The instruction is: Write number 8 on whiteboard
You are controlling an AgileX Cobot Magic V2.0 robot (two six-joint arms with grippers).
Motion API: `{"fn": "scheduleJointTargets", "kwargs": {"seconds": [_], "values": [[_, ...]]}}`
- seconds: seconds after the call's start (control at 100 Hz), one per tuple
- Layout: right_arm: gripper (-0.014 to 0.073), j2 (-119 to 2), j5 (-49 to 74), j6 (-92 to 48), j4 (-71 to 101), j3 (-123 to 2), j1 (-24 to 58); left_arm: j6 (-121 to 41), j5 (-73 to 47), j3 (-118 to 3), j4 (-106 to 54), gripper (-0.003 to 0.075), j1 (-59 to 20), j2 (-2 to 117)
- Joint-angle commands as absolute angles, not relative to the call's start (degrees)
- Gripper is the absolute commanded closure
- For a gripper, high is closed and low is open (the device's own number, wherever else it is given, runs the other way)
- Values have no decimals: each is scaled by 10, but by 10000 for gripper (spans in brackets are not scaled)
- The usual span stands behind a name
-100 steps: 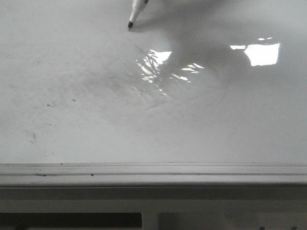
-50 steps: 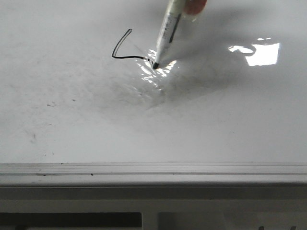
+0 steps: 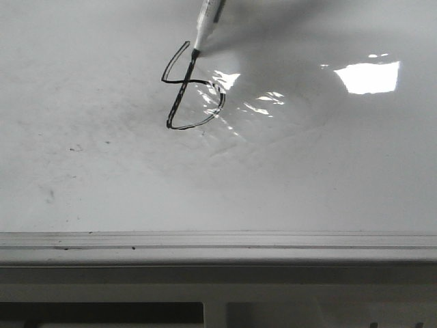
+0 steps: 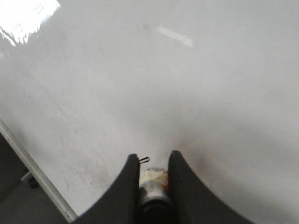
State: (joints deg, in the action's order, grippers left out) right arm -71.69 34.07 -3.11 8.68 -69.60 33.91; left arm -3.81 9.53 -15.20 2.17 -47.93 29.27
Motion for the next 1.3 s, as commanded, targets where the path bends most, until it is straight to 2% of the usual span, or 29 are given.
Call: {"fn": "scheduleJointTargets", "kwargs": {"seconds": [0.0,0.14,0.32,0.52,0.68,0.92,1.29], "values": [[636,-708,271,-40,39,-714,333,-35,137,-172,15,389,-478,293],[636,-709,256,-40,39,-714,360,-35,137,-172,15,389,-478,297],[636,-696,297,-40,42,-714,383,-35,137,-172,15,389,-478,312],[636,-691,347,-40,46,-712,451,-35,167,-172,15,389,-480,362],[636,-691,328,-13,47,-698,493,-35,205,-172,47,389,-485,416],[636,-710,312,20,48,-680,524,-35,296,-173,51,389,-534,496],[636,-723,316,35,48,-680,541,-35,338,-178,48,405,-538,555]]}}
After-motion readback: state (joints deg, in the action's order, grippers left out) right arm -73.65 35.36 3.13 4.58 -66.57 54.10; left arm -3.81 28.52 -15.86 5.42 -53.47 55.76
